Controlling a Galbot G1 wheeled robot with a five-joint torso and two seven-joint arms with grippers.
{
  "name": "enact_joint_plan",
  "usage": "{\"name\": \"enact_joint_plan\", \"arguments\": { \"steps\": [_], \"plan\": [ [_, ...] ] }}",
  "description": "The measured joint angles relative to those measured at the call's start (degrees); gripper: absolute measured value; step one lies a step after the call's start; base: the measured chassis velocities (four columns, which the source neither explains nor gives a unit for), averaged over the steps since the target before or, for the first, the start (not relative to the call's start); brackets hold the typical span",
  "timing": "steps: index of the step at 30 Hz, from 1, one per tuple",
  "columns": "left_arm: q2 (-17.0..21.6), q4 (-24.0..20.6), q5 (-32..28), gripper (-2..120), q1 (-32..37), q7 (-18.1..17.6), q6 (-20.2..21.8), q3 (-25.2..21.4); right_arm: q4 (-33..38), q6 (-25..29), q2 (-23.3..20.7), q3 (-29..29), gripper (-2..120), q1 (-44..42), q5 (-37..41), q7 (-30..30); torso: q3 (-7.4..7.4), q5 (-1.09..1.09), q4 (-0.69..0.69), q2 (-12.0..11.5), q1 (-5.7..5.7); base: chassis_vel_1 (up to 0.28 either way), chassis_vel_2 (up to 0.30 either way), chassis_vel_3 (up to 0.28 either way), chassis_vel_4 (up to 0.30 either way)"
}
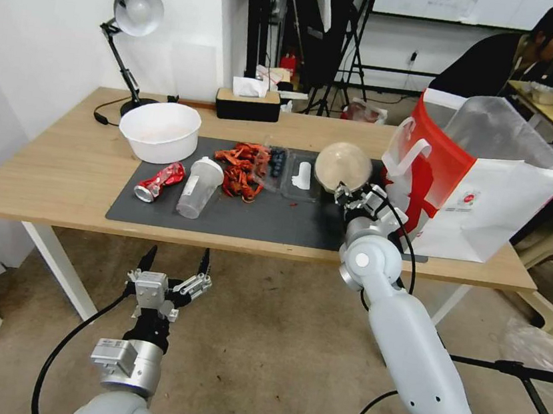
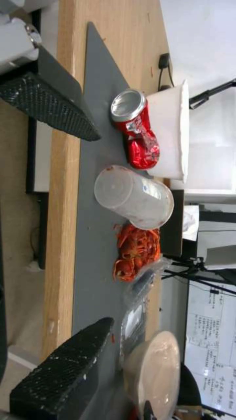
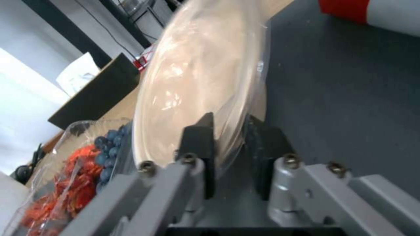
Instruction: Pick up the trash from the table and place it into the takeout bag.
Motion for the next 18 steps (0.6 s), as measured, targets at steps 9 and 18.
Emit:
{"name": "enact_joint_plan", "arguments": {
  "steps": [9,18],
  "plan": [
    [-0.01,0.12,0.19,100,0.1,0.05,-0.24,0.16,1.72,0.53,-0.78,1.24,0,-1.65,-0.44,-0.84,0.0,0.01,-0.01,0.0,0.0,0.0,0.0,0.0,0.0],
    [-0.06,0.15,0.31,100,0.03,0.08,-0.28,0.31,5.85,5.62,-2.82,2.33,0,-3.21,-1.41,-9.15,0.0,0.01,0.0,0.0,0.0,0.0,0.0,0.0,0.0]
  ]
}}
